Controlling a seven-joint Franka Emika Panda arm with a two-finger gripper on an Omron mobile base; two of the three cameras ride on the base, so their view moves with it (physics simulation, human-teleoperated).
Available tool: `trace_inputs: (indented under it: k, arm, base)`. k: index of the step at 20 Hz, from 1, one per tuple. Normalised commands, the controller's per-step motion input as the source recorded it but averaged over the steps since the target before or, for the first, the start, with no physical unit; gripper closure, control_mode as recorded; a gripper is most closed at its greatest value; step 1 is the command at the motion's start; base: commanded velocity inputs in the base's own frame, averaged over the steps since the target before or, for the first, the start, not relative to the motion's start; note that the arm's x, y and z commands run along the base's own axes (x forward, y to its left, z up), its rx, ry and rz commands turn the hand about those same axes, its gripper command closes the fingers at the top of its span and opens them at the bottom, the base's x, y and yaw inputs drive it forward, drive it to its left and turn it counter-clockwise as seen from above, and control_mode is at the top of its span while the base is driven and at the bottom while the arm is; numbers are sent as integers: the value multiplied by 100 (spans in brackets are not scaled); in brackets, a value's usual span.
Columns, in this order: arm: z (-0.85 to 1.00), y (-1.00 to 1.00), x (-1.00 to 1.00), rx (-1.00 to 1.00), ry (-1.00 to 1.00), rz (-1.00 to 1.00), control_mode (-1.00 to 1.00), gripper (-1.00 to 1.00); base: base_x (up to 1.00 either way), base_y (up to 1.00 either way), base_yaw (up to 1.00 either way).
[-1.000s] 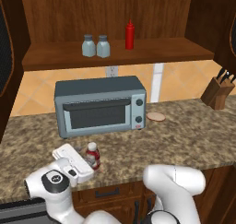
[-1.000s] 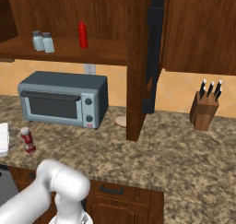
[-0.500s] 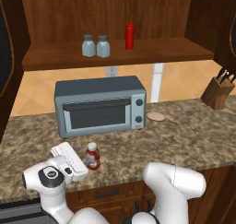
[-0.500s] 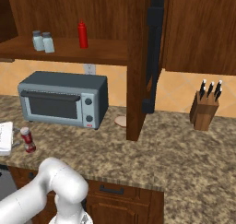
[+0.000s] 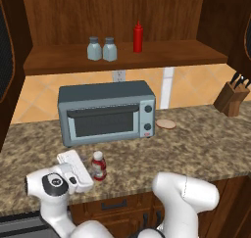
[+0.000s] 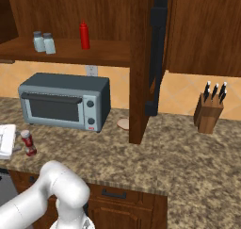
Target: Put the shaker and condiment bottle from the counter next to their counterparts in the cabinet.
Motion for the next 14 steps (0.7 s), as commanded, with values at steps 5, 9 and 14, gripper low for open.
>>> trace_inputs:
  k: [5, 9, 14]
  arm:
    - [0, -7, -2, 9, 6, -8, -100, -100]
    - [6, 0, -4, 8, 12, -11, -100, -100]
    - [2, -7, 0, 10, 14, -12, -100, -100]
  base:
    - [0, 0, 0]
    - [0, 0, 0]
    - [0, 0, 0]
